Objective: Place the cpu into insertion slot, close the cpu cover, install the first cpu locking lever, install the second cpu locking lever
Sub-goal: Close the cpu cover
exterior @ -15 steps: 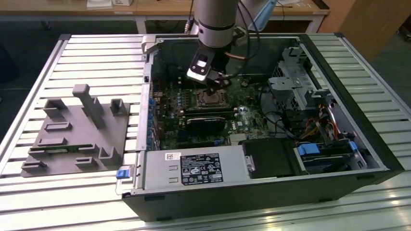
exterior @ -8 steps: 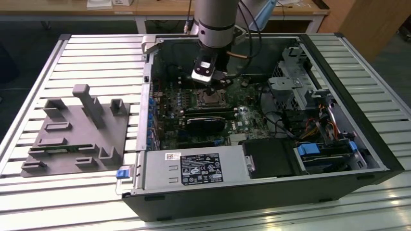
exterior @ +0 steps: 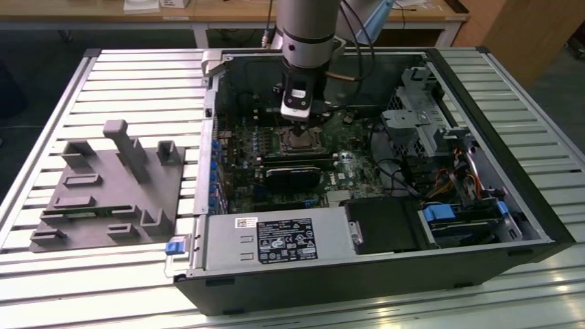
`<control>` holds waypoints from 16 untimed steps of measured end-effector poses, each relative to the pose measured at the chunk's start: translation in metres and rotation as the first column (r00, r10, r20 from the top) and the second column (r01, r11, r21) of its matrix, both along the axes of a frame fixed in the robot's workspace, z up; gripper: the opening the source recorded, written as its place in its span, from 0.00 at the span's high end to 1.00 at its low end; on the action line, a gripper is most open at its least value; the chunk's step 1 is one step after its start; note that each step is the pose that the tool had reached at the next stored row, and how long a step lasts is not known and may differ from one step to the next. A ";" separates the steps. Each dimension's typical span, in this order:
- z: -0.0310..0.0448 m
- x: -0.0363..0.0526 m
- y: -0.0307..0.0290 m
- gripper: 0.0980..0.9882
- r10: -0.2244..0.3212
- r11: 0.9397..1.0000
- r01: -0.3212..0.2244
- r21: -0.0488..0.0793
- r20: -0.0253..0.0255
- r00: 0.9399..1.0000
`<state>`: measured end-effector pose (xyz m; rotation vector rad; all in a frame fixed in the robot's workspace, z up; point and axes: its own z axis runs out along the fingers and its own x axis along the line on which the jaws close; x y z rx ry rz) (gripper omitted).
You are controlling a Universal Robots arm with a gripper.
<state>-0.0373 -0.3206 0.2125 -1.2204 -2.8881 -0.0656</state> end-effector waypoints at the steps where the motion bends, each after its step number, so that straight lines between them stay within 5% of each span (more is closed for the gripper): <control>1: 0.0000 0.0000 0.0000 0.99 0.018 1.000 -0.018 0.000 0.000 1.000; 9: -0.0002 0.0000 0.0000 0.99 0.163 0.987 -0.163 0.000 0.000 0.987; 16: -0.0003 0.0000 0.0000 0.99 0.287 0.958 -0.287 0.000 0.000 0.958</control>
